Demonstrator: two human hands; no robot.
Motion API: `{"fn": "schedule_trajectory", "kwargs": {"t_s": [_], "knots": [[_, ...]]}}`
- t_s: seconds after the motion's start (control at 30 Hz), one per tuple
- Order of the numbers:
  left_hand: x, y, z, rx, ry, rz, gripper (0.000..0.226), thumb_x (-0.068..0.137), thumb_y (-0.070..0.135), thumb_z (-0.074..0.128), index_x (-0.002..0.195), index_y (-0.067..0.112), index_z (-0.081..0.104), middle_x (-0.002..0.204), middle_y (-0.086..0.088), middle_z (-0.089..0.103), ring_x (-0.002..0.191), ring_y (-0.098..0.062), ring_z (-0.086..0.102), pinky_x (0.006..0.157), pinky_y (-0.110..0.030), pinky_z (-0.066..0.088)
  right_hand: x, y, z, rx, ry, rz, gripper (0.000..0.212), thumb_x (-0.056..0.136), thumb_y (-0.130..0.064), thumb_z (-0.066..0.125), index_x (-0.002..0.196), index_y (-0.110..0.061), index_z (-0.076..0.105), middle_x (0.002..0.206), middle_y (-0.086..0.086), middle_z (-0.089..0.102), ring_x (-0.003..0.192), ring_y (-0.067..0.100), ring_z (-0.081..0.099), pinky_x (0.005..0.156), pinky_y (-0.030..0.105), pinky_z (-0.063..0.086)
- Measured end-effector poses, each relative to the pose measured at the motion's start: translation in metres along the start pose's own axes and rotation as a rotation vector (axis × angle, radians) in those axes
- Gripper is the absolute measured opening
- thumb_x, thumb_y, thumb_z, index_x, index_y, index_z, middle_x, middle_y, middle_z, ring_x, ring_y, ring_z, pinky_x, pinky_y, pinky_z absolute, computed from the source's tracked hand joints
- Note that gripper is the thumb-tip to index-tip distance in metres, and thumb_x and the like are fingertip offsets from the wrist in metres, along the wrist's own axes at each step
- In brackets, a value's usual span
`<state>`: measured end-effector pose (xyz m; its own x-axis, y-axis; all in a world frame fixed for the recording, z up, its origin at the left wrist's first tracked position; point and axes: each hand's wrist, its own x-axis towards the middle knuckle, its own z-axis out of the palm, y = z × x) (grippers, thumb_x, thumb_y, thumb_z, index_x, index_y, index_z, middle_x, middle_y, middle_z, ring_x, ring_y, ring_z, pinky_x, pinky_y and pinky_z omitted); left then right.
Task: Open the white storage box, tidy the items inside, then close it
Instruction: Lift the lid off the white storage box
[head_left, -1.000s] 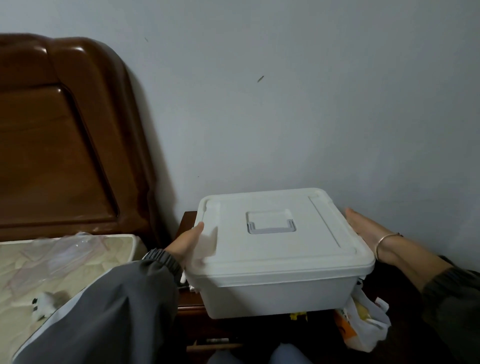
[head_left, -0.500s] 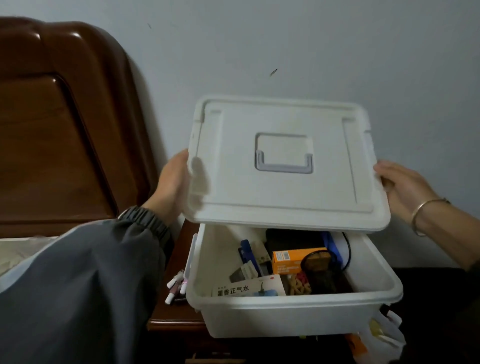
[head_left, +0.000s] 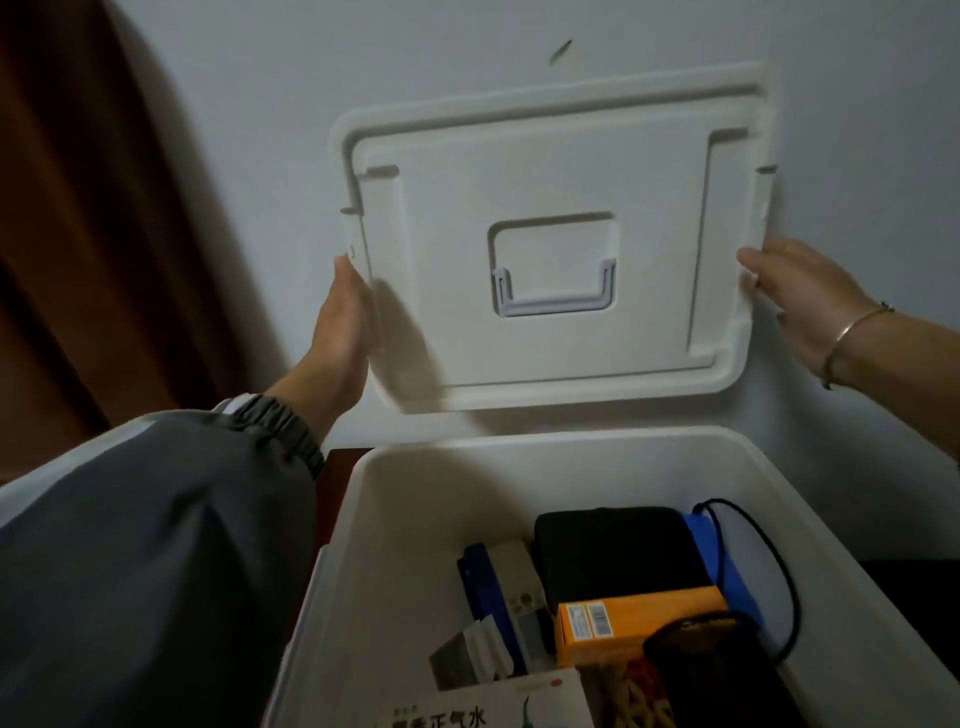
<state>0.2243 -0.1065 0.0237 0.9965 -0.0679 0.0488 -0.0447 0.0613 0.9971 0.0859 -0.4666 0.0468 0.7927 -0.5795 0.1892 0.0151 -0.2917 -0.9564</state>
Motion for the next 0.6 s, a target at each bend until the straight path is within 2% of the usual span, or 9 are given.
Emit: {"fn": "schedule_trajectory", "kwargs": {"t_s": [0.07,0.13,0.27,0.4,0.5,0.6], "knots": [[0.009,-0.017,0.004,0.022,-0.037,-0.025,0.07,0.093,0.062,0.018,0.147,0.021,0.034,0.146,0.001,0.044,0.128,-0.018,0.045,0.112,-0.04,0.032,0.009,0.018,0.004,-0.019,0.016,0.016,0.048,0.092,-0.037,0.051,0.136,-0.021,0.042,0.131,-0.002,0.048,0.118,0.014,0.044,0.102,0.032,0.032],[0.013,-0.036,0.005,0.006,-0.085,-0.052,0.067,0.095,0.06,0.018,0.148,0.021,0.033,0.145,0.002,0.044,0.126,-0.018,0.046,0.111,-0.041,0.033,0.012,0.034,0.005,-0.049,0.009,0.016,0.045,0.092,-0.035,0.052,0.133,-0.016,0.047,0.127,0.0,0.051,0.112,0.015,0.047,0.096,0.031,0.034],[0.017,-0.064,0.001,-0.015,-0.166,-0.089,0.066,0.096,0.06,0.012,0.15,0.023,0.022,0.153,0.006,0.033,0.139,-0.016,0.032,0.118,-0.045,0.02,0.015,0.063,0.007,-0.089,-0.029,0.07,0.041,0.094,-0.036,0.048,0.125,-0.01,0.054,0.13,0.01,0.055,0.116,0.022,0.052,0.094,0.031,0.036],[0.022,-0.074,-0.003,0.019,-0.196,-0.128,0.067,0.094,0.063,0.011,0.15,0.027,0.025,0.152,0.004,0.035,0.138,-0.018,0.035,0.118,-0.045,0.02,0.018,0.078,0.014,0.022,-0.131,0.181,0.048,0.096,-0.038,0.044,0.134,-0.009,0.046,0.136,0.003,0.052,0.115,0.012,0.052,0.095,0.022,0.036],[0.021,-0.079,-0.003,0.055,-0.245,-0.159,0.067,0.092,0.066,0.011,0.149,0.033,0.023,0.152,0.004,0.034,0.139,-0.02,0.033,0.118,-0.046,0.015,0.021,0.092,0.015,0.017,-0.198,0.209,0.056,0.094,-0.049,0.04,0.139,-0.015,0.042,0.14,0.002,0.049,0.124,0.017,0.049,0.11,0.031,0.032],[0.022,-0.083,-0.004,0.091,-0.29,-0.206,0.07,0.088,0.073,0.007,0.15,0.04,0.008,0.159,0.006,0.015,0.146,-0.021,0.016,0.118,-0.05,0.006,0.022,0.103,0.016,0.005,-0.224,0.247,0.064,0.091,-0.059,0.035,0.141,-0.02,0.039,0.141,0.004,0.048,0.127,0.022,0.047,0.115,0.04,0.028]]}}
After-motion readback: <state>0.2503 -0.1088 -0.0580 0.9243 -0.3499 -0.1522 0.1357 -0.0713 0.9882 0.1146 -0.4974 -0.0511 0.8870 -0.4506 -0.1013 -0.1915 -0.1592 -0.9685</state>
